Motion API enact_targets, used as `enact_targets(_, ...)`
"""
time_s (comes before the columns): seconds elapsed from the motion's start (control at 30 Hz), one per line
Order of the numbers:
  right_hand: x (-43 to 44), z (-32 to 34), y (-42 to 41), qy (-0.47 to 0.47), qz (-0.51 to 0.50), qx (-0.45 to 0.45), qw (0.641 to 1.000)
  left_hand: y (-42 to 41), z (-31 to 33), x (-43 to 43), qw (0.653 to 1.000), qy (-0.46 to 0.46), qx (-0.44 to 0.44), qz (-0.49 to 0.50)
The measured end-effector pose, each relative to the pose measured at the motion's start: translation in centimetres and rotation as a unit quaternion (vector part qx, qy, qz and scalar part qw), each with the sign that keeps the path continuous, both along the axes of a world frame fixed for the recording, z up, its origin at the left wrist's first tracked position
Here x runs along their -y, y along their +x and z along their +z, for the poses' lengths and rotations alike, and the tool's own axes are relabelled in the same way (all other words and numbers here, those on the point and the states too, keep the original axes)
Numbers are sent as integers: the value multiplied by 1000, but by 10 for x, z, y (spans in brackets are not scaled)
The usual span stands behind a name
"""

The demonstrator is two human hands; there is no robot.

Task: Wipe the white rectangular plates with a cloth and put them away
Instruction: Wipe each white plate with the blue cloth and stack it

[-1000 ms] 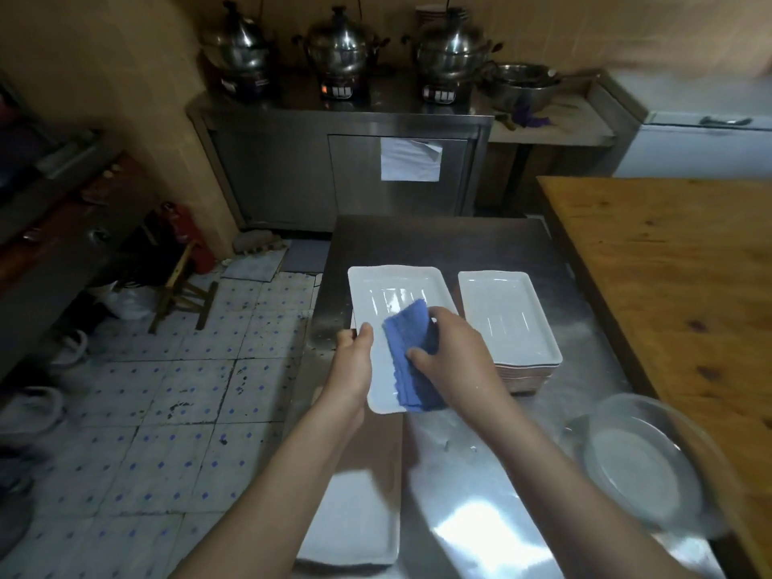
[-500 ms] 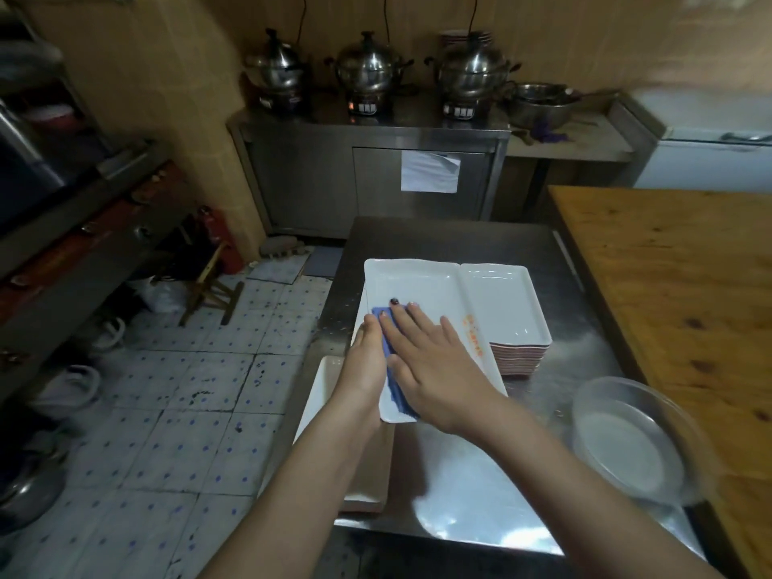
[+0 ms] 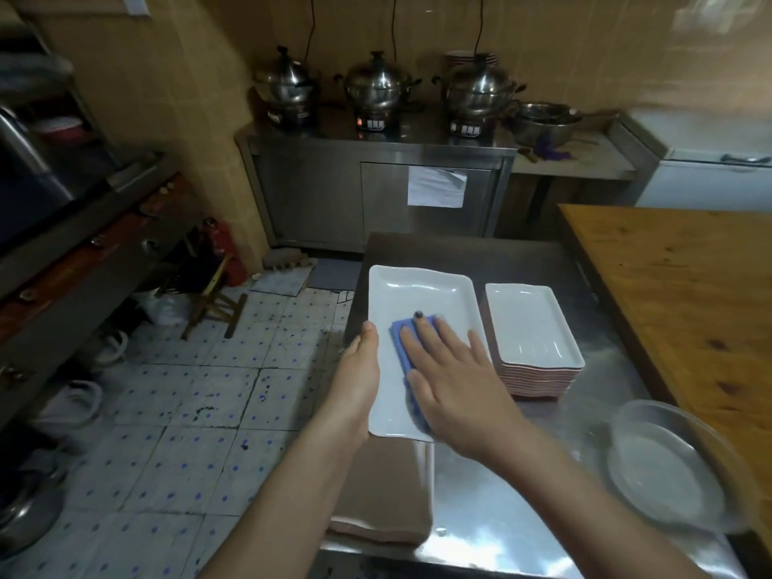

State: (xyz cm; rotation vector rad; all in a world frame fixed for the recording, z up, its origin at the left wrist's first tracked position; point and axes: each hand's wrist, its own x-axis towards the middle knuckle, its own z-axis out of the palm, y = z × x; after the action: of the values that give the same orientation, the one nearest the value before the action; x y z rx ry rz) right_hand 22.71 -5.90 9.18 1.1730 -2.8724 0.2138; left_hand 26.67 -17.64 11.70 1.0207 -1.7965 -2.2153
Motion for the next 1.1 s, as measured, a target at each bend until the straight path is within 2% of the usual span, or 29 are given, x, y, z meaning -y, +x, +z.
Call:
enact_targets(0.17,52,19,-20,-3,39,-73,997,3,3,15,999,-16,-9,-36)
enact_targets(0.37,67,23,-64,25,-39,-55,997,8,3,38,998,-21,-30,-49)
enact_targets(0.53,48,16,-60,53,-132,-78,987,11,-6,60,997,-40,-49,-50)
enact_targets(0.63,39,10,-41,32,-165,-71,983,11,-7,68,995,-53,-65,-51)
enact_targets(0.77,43,-10,-6,37,-109,-71,991,7,-8,68,995,-50,-65,-54)
enact_targets(0.9,60,-10,-24,27,-70,-59,995,7,-11,60,995,-48,-64,-63)
enact_targets(1.03,62,4,-54,32,-152,-86,984,7,-10,55,994,-49,-74,-57)
enact_targets(1.1,61,8,-53,9,-197,-59,979,7,-8,56,995,-47,-77,-45)
